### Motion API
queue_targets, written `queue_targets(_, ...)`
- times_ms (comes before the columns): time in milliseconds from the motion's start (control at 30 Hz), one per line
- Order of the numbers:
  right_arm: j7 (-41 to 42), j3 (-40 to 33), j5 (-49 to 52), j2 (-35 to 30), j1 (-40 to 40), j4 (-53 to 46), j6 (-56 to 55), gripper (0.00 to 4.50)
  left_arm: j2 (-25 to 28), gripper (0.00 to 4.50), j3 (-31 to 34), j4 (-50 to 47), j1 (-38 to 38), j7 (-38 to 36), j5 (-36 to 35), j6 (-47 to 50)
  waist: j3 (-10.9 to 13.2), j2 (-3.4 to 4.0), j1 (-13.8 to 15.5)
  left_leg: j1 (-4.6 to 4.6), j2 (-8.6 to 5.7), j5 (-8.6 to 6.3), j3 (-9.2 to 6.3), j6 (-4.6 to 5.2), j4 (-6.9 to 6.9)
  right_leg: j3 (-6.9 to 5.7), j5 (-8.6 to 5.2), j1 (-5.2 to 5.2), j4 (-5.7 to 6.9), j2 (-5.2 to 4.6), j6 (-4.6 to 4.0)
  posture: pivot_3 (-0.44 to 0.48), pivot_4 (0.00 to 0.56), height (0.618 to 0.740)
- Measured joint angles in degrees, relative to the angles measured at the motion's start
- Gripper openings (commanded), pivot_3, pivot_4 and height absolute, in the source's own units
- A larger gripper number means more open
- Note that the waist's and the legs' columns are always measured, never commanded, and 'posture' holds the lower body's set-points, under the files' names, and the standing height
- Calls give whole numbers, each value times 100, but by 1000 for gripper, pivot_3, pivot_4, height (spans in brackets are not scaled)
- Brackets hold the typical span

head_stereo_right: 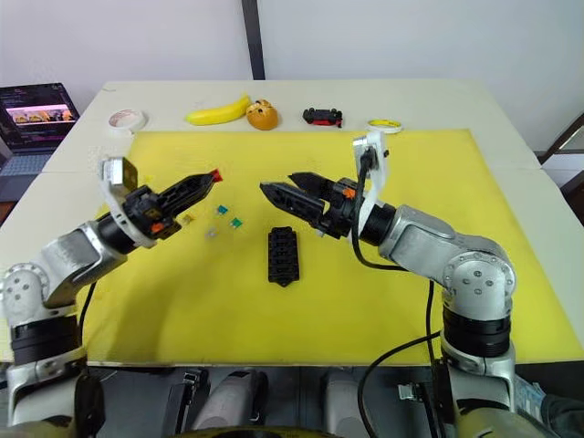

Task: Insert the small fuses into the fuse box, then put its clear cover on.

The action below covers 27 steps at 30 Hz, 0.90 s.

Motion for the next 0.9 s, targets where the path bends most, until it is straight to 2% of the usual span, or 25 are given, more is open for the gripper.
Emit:
queue_targets(200, -924, 233, 383, 605, -88, 223, -409, 4500, -532, 21, -353, 17, -371, 134, -1, -228, 0, 0, -92, 0, 4, 1, 4, 0, 3, 2, 0, -6, 11, 5, 1, 0, 150, 740)
queue_targets(300, -1128, 323, 423, 717, -96, 248, -537, 3673, -662, 0, -435, 10, -402, 164, -2, -287, 0, 0, -93, 0, 4, 1, 4, 2, 7, 3, 0, -8, 19, 10, 1, 0, 150, 740)
queue_targets(367, -1228, 350, 440, 819, -117, 283, -647, 2765, -712, 0, -439, 10, -416, 236, -2, -384, 0, 0, -89, 0, 4, -3, 4, 8, 9, 3, 0, -9, 23, 12, 1, 0, 150, 740)
queue_targets(800, -1385, 535, 461, 942, -193, 350, -794, 2765, -908, 0, -512, -150, -407, 384, -2, -600, 0, 0, -86, 0, 2, -3, 4, 8, 13, 4, 0, -12, 31, 15, 1, 0, 150, 740)
queue_targets(900, -1385, 594, 452, 944, -242, 399, -794, 1867, -964, 0, -613, -228, -407, 411, -3, -655, 0, 0, -86, 0, 2, -3, 5, 7, 15, 4, 0, -11, 33, 14, 1, 0, 150, 740)
